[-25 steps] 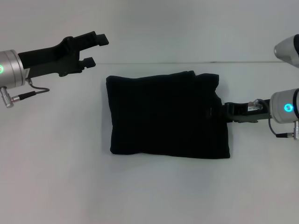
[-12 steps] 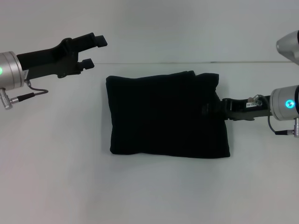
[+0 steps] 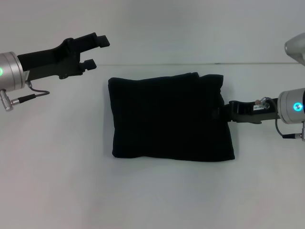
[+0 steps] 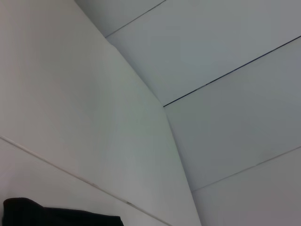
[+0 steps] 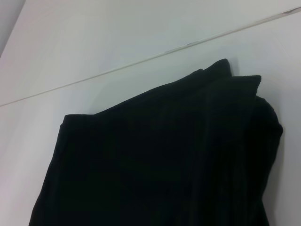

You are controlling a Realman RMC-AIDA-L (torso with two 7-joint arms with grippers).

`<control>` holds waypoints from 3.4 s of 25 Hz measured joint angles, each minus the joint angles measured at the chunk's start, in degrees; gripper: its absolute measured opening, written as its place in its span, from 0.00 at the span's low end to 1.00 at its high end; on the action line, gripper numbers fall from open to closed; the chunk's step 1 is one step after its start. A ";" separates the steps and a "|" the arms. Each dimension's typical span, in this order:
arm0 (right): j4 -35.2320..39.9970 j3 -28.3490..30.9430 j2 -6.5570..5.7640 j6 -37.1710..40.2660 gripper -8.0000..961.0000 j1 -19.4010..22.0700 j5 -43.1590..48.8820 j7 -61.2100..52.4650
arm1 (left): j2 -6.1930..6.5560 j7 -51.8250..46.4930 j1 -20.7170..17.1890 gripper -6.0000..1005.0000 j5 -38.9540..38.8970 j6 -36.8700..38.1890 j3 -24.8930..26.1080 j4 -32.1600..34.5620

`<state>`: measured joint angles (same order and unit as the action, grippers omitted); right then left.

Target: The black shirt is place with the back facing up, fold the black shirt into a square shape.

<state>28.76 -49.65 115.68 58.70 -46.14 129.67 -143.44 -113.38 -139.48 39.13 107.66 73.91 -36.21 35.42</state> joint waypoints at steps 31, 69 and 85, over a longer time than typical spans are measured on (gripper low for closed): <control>9.73 -0.74 -1.58 5.59 0.09 -2.07 0.63 -4.44 | 0.10 0.31 -0.51 0.95 -1.54 0.03 0.17 0.00; 6.54 -2.61 -2.33 -1.11 0.15 -6.53 -2.63 0.96 | -0.05 1.35 -1.44 0.94 -3.54 -0.31 1.50 -0.09; -3.23 -2.66 -3.86 -5.72 0.18 -5.83 -0.33 0.18 | 0.21 2.00 -0.85 0.95 -3.78 -1.23 1.55 -1.09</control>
<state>25.54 -52.32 111.82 52.98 -51.97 129.34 -143.26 -113.16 -137.48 38.28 103.88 72.69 -34.66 34.33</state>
